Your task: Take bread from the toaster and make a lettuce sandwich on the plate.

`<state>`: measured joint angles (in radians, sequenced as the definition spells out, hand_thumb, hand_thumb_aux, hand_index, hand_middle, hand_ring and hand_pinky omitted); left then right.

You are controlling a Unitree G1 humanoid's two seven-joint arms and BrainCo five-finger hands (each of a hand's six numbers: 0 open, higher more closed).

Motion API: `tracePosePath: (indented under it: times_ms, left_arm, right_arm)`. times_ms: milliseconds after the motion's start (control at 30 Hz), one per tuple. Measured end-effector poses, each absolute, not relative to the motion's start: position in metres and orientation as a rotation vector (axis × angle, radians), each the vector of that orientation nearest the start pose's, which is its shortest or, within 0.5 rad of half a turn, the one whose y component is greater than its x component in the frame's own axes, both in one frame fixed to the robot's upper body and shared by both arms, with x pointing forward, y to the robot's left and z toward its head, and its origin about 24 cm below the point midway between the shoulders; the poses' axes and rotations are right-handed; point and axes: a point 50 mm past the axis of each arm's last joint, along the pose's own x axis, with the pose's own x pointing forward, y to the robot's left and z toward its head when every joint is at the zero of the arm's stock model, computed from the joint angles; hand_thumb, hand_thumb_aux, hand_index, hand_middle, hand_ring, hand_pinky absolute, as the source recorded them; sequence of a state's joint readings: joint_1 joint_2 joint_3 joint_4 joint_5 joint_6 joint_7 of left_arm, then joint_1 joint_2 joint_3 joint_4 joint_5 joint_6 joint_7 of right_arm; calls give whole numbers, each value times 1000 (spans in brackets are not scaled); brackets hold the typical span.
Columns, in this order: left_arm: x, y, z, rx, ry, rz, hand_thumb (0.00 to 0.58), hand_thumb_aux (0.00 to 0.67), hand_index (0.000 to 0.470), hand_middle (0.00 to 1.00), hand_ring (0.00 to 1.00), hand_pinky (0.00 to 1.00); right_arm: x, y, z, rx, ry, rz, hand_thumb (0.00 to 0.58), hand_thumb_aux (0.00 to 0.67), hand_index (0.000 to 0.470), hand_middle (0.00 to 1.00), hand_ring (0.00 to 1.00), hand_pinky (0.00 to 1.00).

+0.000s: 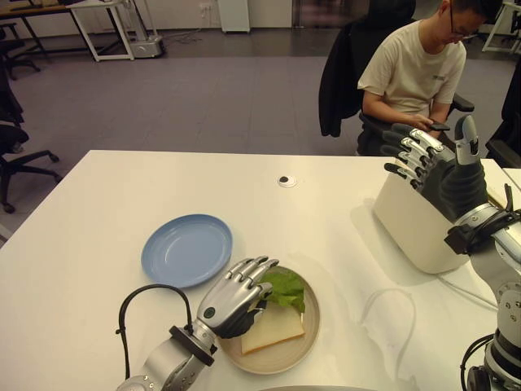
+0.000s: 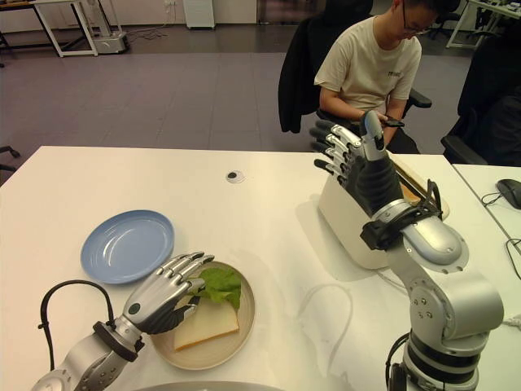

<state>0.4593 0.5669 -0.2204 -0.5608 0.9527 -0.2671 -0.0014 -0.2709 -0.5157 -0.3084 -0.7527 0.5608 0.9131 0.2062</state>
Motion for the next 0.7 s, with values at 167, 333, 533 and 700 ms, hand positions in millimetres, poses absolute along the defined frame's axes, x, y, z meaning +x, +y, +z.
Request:
tracePosePath:
  times_ms: [167, 333, 533, 700]
  left_arm:
    - [140, 144, 77, 1318, -391, -540, 566, 565, 396, 0, 0, 0]
    - [137, 145, 76, 1316, -369, -559, 0, 0, 0, 0, 0, 0]
    - [138, 148, 81, 1311, -373, -550, 0, 0, 0, 0, 0, 0]
    - [145, 153, 96, 1233, -397, -470, 0, 0, 0, 0, 0, 0]
  right_arm:
    - [241, -214, 225, -238, -136, 256, 0, 0, 0, 0, 0, 0]
    - [251, -260, 235, -518, -171, 14, 0, 0, 0, 0, 0, 0]
    - [256, -307, 208, -846, -77, -165, 0, 0, 0, 0, 0, 0]
    - [255, -329, 183, -1007, 4, -197, 0, 0, 0, 0, 0, 0]
